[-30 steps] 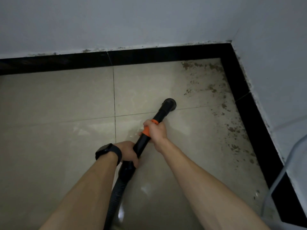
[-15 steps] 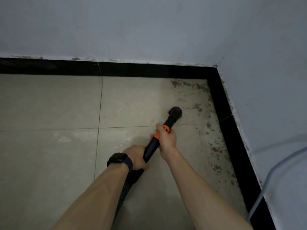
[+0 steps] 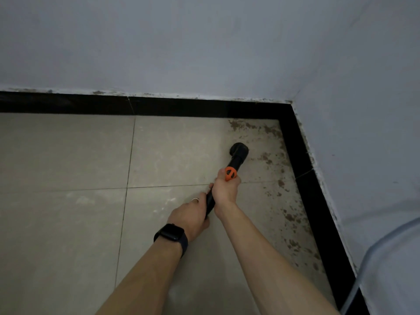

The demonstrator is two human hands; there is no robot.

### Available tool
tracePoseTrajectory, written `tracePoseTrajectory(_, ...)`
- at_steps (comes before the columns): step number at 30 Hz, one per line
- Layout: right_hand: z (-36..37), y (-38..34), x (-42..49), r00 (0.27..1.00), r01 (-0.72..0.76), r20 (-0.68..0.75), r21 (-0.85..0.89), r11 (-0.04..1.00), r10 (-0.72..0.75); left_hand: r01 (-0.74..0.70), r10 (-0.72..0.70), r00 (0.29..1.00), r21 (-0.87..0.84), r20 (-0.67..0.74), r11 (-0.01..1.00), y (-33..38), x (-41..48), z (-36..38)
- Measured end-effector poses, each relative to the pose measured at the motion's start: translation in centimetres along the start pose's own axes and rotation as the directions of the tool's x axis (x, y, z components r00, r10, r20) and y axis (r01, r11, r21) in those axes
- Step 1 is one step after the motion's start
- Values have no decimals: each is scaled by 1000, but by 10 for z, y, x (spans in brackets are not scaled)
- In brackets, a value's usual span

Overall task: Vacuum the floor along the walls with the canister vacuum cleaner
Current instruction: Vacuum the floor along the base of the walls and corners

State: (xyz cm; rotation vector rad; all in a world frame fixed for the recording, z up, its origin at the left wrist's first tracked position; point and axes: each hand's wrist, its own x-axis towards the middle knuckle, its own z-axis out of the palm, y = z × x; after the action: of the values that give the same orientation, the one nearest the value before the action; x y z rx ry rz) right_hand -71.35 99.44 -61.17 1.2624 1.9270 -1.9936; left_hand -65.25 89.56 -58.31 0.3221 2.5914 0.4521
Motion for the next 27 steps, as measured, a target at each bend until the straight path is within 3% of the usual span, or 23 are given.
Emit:
tracePoseTrajectory(4, 2, -18, 16, 1000, 15, -23, -8, 1000, -16, -39, 33, 994, -50, -109, 998, 1, 5, 1)
tracePoseTrajectory(13, 0, -50, 39, 998, -25, 62, 114, 993, 18, -106, 102, 989, -26, -111, 994, -12, 13, -1)
tracePoseTrajectory(22, 1, -79, 67, 972, -97, 219, 21, 995, 90, -90, 92, 987, 22, -130, 996, -9, 45, -21)
tracePoseTrajectory(27, 11, -77, 76, 961, -164, 239, 92, 982, 138, -60, 66, 991, 51, -116, 997, -18, 56, -16)
